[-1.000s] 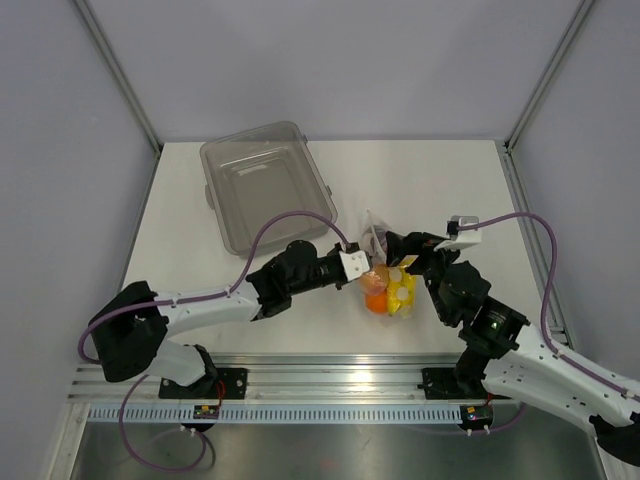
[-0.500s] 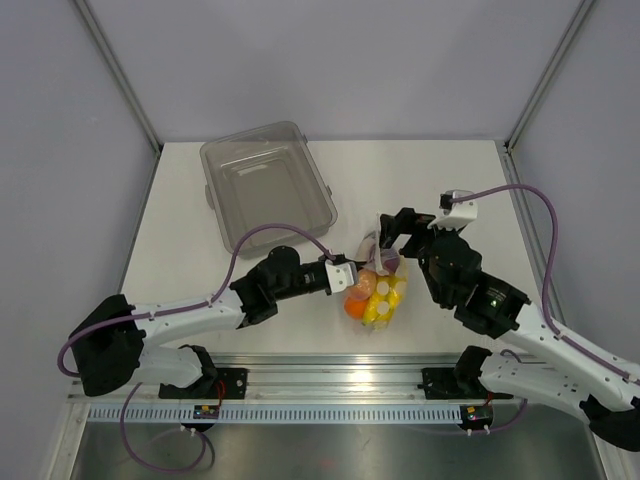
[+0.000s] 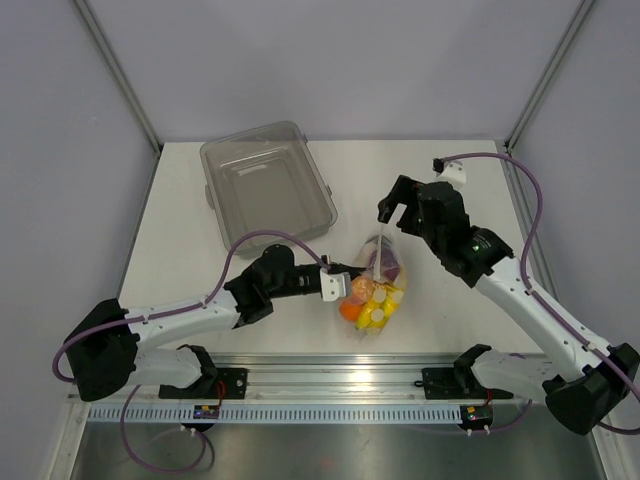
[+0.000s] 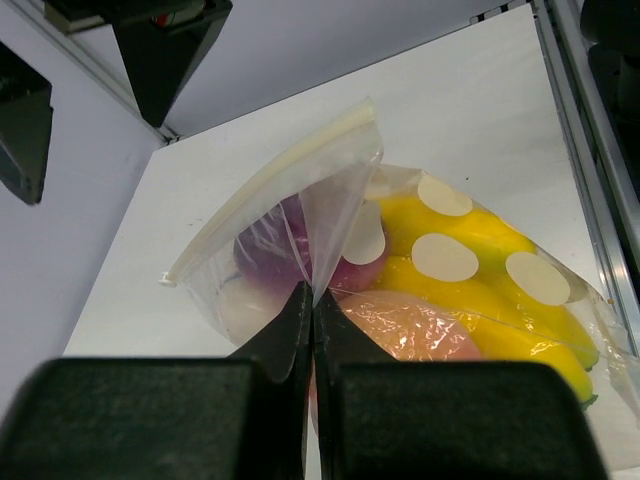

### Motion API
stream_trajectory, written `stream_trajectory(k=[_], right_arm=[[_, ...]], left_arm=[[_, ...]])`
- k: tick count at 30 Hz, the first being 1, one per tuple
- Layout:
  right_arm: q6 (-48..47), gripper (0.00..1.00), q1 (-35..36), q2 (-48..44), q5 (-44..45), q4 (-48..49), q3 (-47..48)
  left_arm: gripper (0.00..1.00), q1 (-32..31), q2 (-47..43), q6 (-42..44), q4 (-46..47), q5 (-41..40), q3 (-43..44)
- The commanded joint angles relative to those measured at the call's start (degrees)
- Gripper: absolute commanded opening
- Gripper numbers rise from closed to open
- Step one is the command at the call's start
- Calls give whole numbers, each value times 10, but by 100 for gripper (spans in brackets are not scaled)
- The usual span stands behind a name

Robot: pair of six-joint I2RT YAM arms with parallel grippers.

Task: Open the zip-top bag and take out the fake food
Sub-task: Pick up the zipper food storage bag at the center of the board.

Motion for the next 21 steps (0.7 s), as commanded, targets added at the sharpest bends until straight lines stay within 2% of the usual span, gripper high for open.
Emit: stream_trajectory(k=[1, 4, 8, 16, 21], right_arm=[[31, 99, -25, 11, -100, 2, 20], [32, 100, -40, 23, -147, 10, 12], [33, 99, -52, 18, -160, 15, -6], [40, 90, -70, 21, -224, 24, -36], [33, 89, -75, 22, -254, 8, -38]], left_arm=[[0, 6, -18, 32, 30, 53, 2], [0, 7, -17, 37, 24, 68, 3], [0, 10, -15, 47, 22, 81, 2], [0, 12, -7, 57, 13, 103, 6], [0, 12, -5, 61, 5, 104, 8]])
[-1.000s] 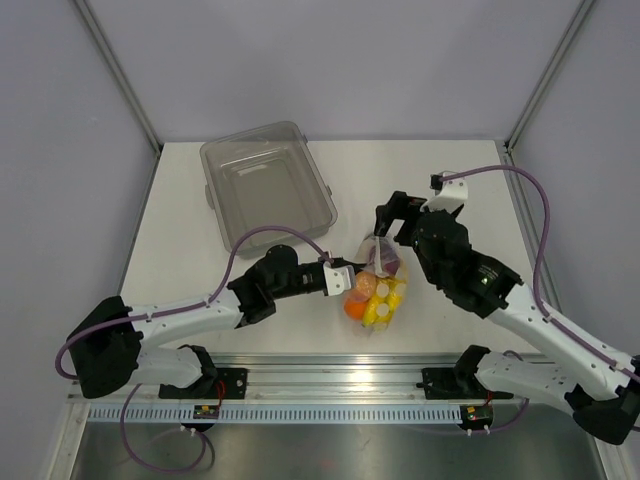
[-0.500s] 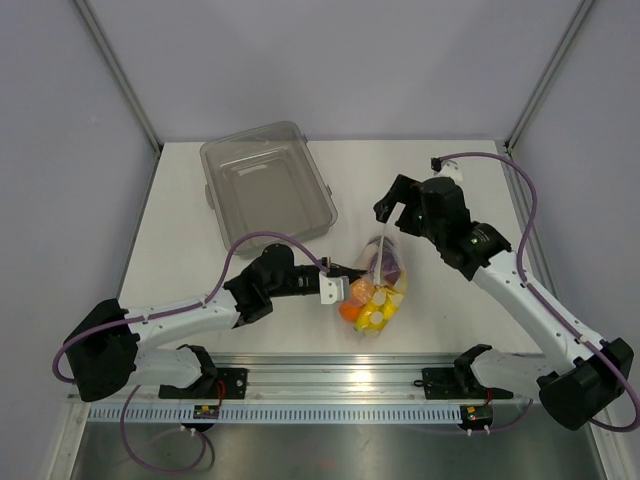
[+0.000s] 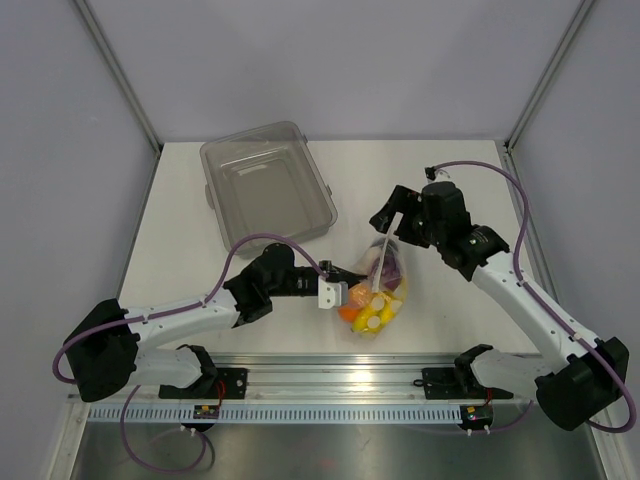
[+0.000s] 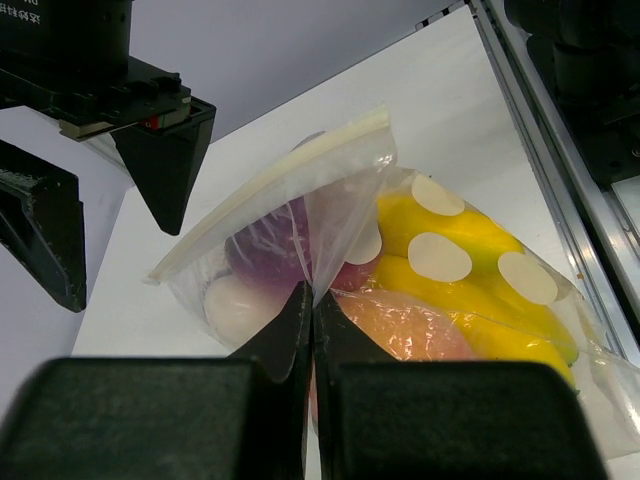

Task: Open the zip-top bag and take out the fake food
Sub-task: Pick up the zipper food storage bag at the center of the board.

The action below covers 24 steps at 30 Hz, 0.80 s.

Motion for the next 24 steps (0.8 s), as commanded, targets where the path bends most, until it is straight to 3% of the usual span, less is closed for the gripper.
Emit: stream_trajectory(k=[1, 12, 15, 16, 18, 19, 24], right_arm=[[-5, 88, -3, -3, -38, 7, -4], [-10, 78, -5, 18, -61, 23, -18], [-11, 65, -5, 18, -66, 22, -19], [-10, 54, -5, 17, -66, 22, -21], [-10, 40, -5, 11, -61, 25, -25], [-10, 26, -5, 10, -60, 26, -26], [-3, 0, -5, -12, -39, 37, -35]], left_arm=[[0, 2, -4, 17, 22, 26, 9], [0, 2, -1, 16, 11, 26, 15], [0, 2, -1, 15, 12, 20, 15], [0, 2, -2, 13, 13, 19, 15], [0, 2, -3, 9, 15, 13, 14], [0, 2, -3, 7, 16, 12, 14], [5, 2, -5, -2, 22, -3, 13]])
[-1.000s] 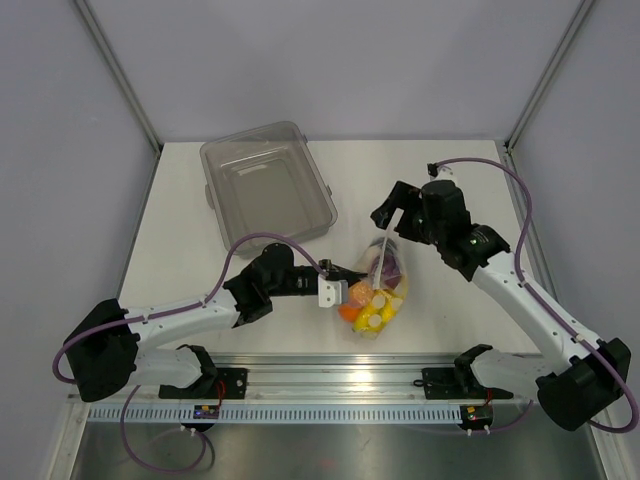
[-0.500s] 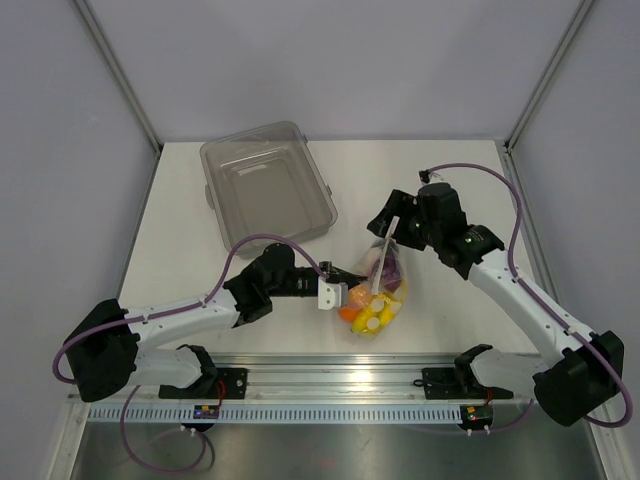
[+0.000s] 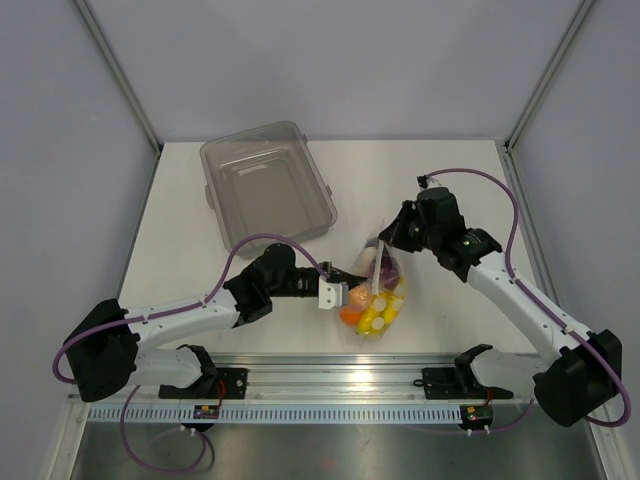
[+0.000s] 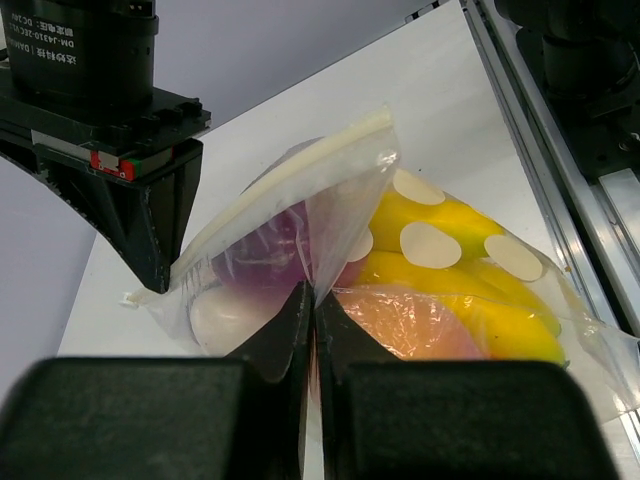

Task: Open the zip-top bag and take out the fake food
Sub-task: Pick up the zipper food storage bag at the center of the board.

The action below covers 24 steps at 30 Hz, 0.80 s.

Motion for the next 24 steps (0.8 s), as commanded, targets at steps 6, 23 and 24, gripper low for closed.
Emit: stream_trajectory(k=[6, 23, 24], right_arm=[[12, 0, -2, -60, 74, 39, -10], [55, 0, -3, -150, 176, 118, -83], [55, 0, -3, -150, 174, 118, -83]], left_arm=[[20, 2, -11, -22, 72, -60, -1], [99, 11, -49, -274, 99, -233, 40], [99, 13, -42, -295, 36, -247, 68]])
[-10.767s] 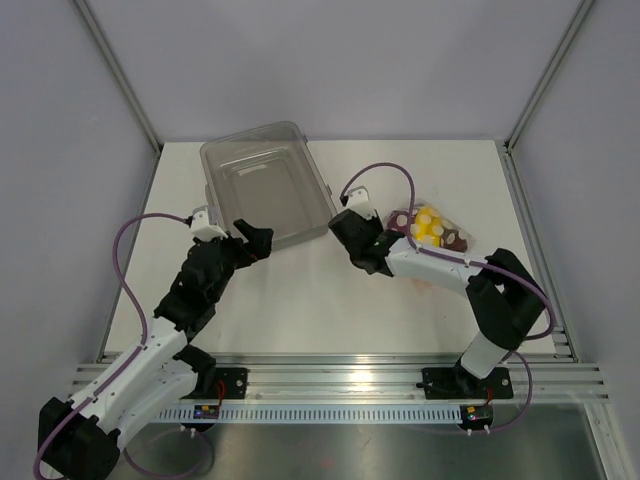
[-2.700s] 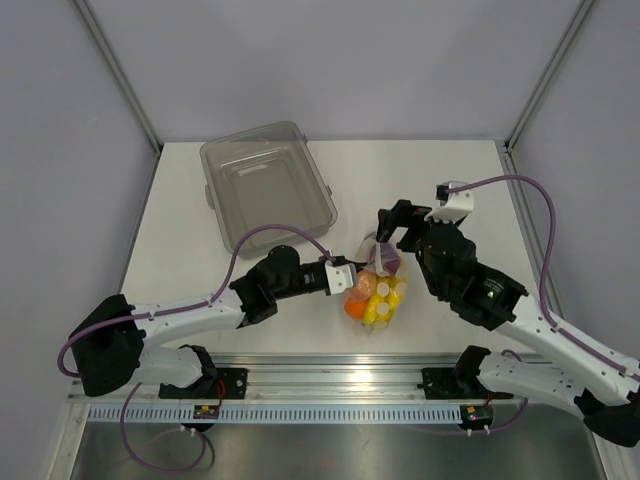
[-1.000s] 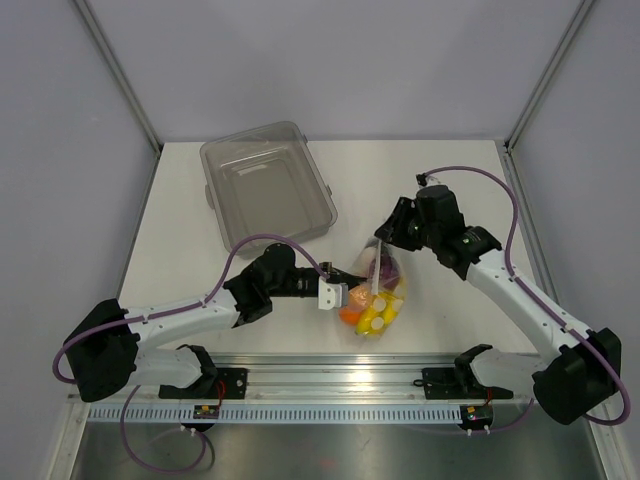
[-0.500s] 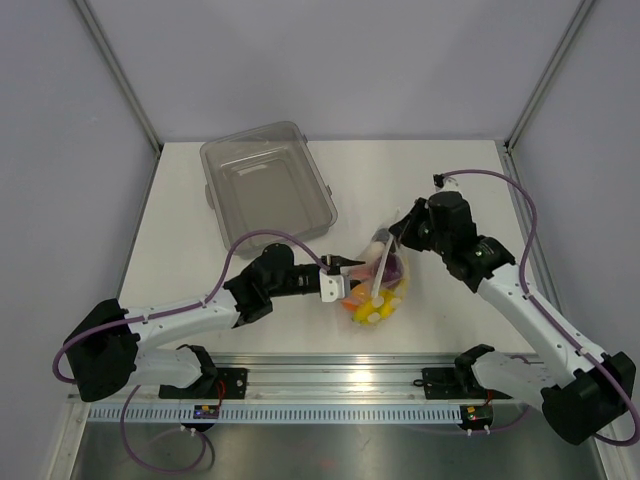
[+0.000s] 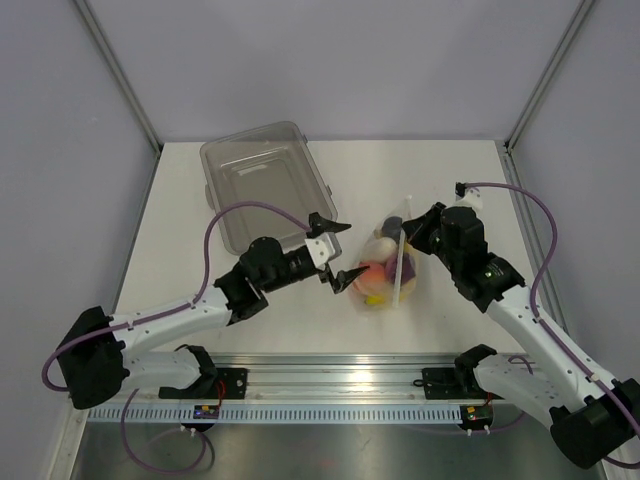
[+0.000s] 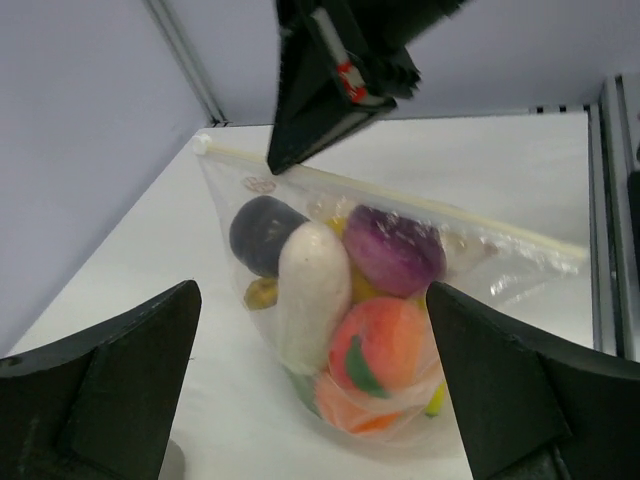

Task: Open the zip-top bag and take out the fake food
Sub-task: Pick up the zipper food storage bag at the center of the board.

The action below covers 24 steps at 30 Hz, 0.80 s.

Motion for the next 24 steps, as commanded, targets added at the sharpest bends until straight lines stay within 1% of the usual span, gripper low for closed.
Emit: stream_trajectory(k=[1, 2, 3, 6, 8, 10, 12, 14, 17, 20, 22, 24], right_arm=[[12, 0, -2, -5, 18, 46, 2], [12, 0, -2, -5, 17, 48, 2], [12, 0, -2, -5, 16, 51, -1], [12, 0, -2, -7, 15, 58, -5], [12, 0, -2, -9, 10, 62, -7], [12, 0, -2, -8, 10, 62, -5], [16, 0, -2, -8, 10, 62, -2], [26, 0, -2, -6, 19, 56, 0], [44, 0, -2, -2, 36, 48, 7], [62, 0, -2, 6, 45, 40, 10], [68, 0, -2, 12, 48, 40, 13], [82, 0, -1, 16, 53, 38, 15]], left_arm=[[99, 6, 20, -135, -58, -87, 92], [99, 6, 30, -144, -84, -92, 134], [99, 6, 39, -148, -115, -87, 146], [99, 6, 62, -188, -123, -85, 163], [99, 6, 73, -228, -136, -102, 186], [99, 6, 87, -276, -200, -113, 223], [99, 6, 106, -300, -250, -109, 259], [99, 4, 107, -316, -234, -78, 253], [99, 4, 96, -323, -204, -74, 229], [99, 8, 88, -326, -210, -99, 219], [99, 11, 81, -338, -209, -132, 205], [99, 13, 76, -336, -198, -136, 194]])
